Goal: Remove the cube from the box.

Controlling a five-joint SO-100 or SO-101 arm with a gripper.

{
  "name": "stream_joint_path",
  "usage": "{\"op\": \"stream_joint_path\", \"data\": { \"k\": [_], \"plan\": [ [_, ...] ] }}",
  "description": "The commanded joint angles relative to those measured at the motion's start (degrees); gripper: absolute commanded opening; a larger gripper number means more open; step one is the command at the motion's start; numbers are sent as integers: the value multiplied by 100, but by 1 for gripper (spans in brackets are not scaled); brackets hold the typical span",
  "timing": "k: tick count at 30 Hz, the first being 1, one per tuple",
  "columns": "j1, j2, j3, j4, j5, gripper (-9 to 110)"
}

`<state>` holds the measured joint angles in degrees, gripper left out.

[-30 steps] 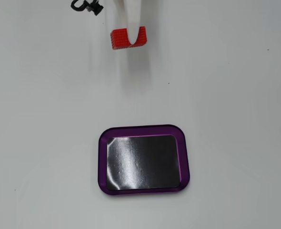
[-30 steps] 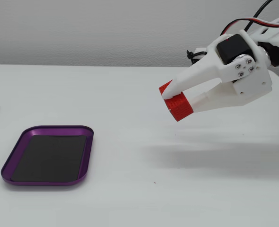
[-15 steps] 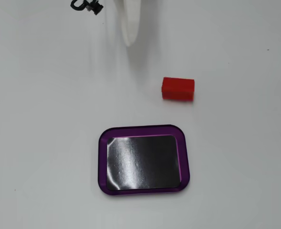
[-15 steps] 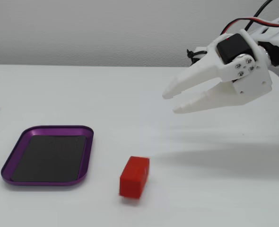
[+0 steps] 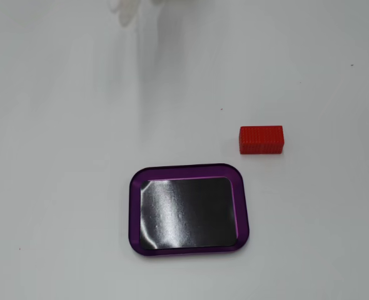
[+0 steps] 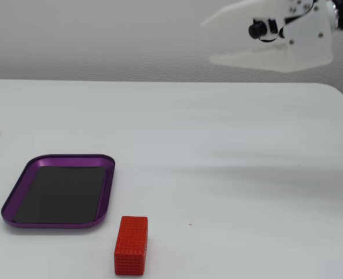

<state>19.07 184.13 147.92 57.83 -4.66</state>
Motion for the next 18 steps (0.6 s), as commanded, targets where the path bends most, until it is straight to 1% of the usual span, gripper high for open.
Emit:
{"op": "stream_joint_path", "data": {
  "k": [1,3,6,16,18],
  "plan": [
    [88,35,-448,-18,1336,16],
    [53,35,-211,123,1863,17],
    [-334,35,185,413,1863,17],
    [-1116,35,1397,422,949,17],
    [-1213,35,1600,422,756,15]
  ]
}}
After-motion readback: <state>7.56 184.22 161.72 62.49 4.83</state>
